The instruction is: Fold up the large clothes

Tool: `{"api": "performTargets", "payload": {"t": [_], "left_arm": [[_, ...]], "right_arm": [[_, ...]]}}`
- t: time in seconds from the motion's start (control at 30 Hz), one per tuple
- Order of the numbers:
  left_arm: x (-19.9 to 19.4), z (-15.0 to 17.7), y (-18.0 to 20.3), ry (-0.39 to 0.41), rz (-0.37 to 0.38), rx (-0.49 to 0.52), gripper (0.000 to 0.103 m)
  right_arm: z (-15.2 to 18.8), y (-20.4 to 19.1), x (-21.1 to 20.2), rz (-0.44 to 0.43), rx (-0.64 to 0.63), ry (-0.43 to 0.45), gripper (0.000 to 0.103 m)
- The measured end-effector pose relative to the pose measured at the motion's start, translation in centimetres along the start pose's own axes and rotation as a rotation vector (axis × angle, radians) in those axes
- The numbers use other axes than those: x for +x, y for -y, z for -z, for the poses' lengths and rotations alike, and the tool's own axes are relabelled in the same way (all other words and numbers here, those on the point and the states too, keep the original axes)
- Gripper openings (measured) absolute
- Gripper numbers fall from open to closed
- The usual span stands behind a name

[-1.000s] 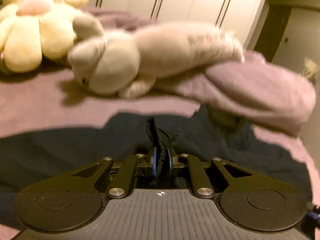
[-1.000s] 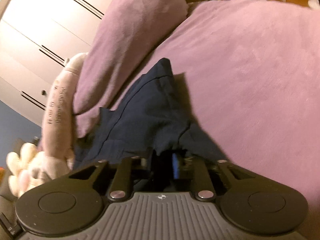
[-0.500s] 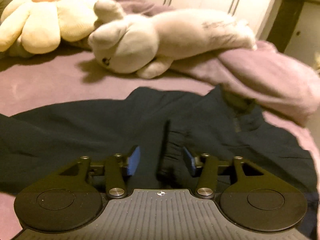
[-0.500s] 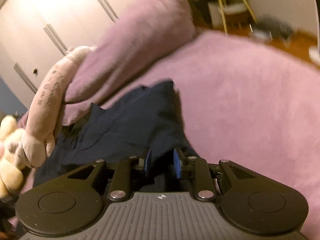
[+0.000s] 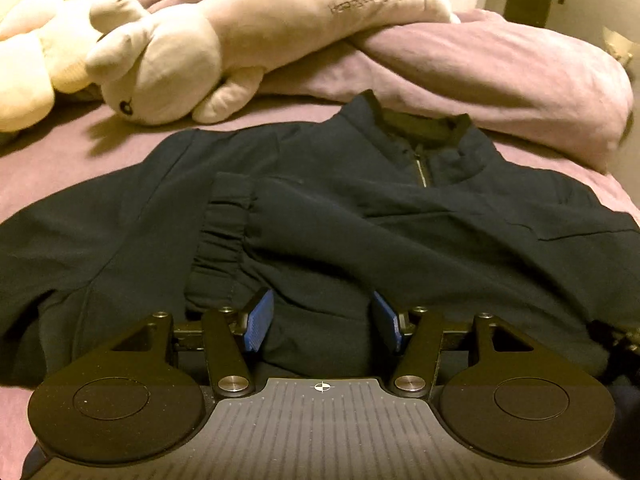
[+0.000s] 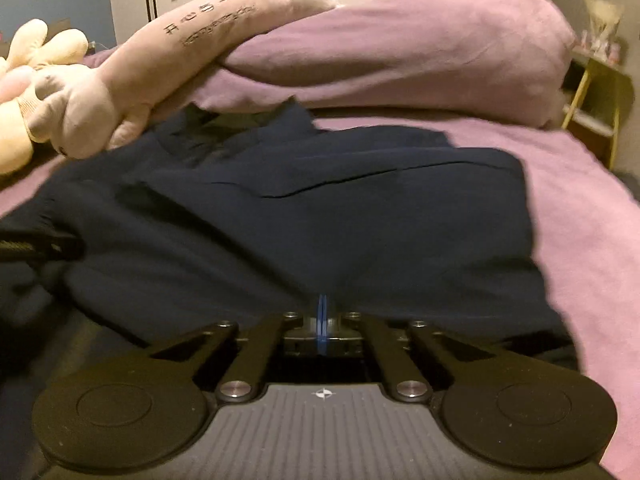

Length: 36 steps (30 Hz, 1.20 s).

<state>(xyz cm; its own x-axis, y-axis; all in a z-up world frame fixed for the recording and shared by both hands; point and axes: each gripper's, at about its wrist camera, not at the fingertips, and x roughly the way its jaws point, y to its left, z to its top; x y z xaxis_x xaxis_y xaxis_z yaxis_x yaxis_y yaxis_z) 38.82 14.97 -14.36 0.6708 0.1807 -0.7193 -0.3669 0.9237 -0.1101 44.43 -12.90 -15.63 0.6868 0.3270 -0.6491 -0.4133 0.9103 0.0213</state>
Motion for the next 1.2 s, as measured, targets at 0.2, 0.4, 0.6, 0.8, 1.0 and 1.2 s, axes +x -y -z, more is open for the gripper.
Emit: {"api": "performTargets", "payload": {"t": [0.2,0.4,0.6,0.8,1.0,1.2], "left_arm": [[0.0,0.1,0.0,0.007,0.017,0.014,0.062],[0.0,0.2,-0.2,0.012,0.026,0.012,0.062],[1.2,0.0,0.5,0.031,-0.020,0.053,0.065],[1.7,-0.3,0.6,0.035,-0.031,0.067,0.067],[0.8,-0.1,0.2,0.017,0.005,0.156,0.070],[-5.2,1.3,-3.4,0.049,0.012,0.037,0.091]], "right_arm": [[0.0,3.5,-1.3,0.047,0.018,0.008,0.000],[0.8,2.3,-1.6,0.099,-0.028,-0.006,0.000],[0.1,1.4,0.2,0.124,-0.059,-0.036,0.000],[0.7,0.7,0.4,0.138,-0.122,-0.025,0.000],[0.1,-0.4,-0.8,0.164,-0.161,-0.047,0.001],[3.0,0.6,-9.0,-0.051,0.142,-0.073,0.036]]}}
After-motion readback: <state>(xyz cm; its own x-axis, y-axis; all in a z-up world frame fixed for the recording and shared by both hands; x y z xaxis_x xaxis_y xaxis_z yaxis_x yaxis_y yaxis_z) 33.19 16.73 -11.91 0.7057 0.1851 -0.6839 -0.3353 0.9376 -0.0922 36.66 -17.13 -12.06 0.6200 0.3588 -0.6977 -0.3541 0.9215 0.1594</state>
